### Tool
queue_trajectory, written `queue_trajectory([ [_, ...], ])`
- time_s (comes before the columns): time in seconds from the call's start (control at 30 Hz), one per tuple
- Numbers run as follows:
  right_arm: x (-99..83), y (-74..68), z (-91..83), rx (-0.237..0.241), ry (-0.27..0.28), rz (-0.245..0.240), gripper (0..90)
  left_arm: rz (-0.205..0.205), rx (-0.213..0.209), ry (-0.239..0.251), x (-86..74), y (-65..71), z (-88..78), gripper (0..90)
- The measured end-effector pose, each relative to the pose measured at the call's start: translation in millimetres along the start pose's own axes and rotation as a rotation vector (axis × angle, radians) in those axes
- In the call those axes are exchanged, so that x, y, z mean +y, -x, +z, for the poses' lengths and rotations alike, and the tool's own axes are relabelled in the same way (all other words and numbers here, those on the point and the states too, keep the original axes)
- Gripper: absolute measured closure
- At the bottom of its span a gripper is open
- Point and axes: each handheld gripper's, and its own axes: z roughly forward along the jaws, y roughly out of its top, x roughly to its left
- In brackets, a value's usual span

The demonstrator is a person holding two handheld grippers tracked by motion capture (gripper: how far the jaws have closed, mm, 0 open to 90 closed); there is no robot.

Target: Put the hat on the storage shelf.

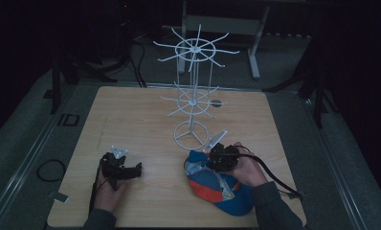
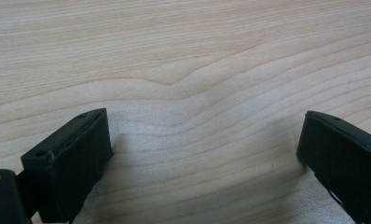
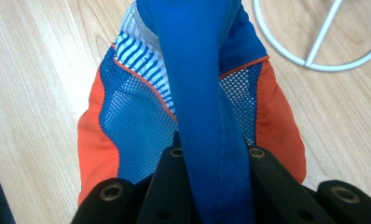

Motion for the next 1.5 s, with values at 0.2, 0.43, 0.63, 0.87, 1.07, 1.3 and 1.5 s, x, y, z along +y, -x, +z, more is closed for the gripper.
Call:
queue_trajectory([
  [0.2,-1.9,-0.2,-10.5,0.009,0.05,0.01,87.6,-0.001,0.0,0.001,0.0,0.1,0.1,3.4],
  [0.43,-4.9,-0.6,-21.9,0.0,0.098,0.026,87.6,0.0,0.0,0.0,0.0,0.0,0.0,3.4],
  [0.63,-6.7,-2.0,-27.8,-0.016,0.124,0.025,87.7,0.0,0.0,0.001,0.0,0.0,0.1,3.4],
  [0.87,-9.4,-4.0,-37.5,-0.043,0.174,0.029,87.9,-0.002,0.001,0.002,0.0,0.1,0.2,3.4],
  [1.07,-12.5,-4.9,-47.0,-0.06,0.211,0.038,88.1,0.001,0.001,0.001,0.0,0.0,0.1,3.4],
  [1.3,-13.8,-9.6,-55.8,-0.089,0.236,0.036,88.2,-0.002,0.001,0.004,-0.1,0.2,0.3,3.4],
  [1.5,-14.1,-12.8,-59.7,-0.108,0.246,0.029,88.2,-0.003,0.002,0.006,-0.1,0.3,0.4,3.4],
])
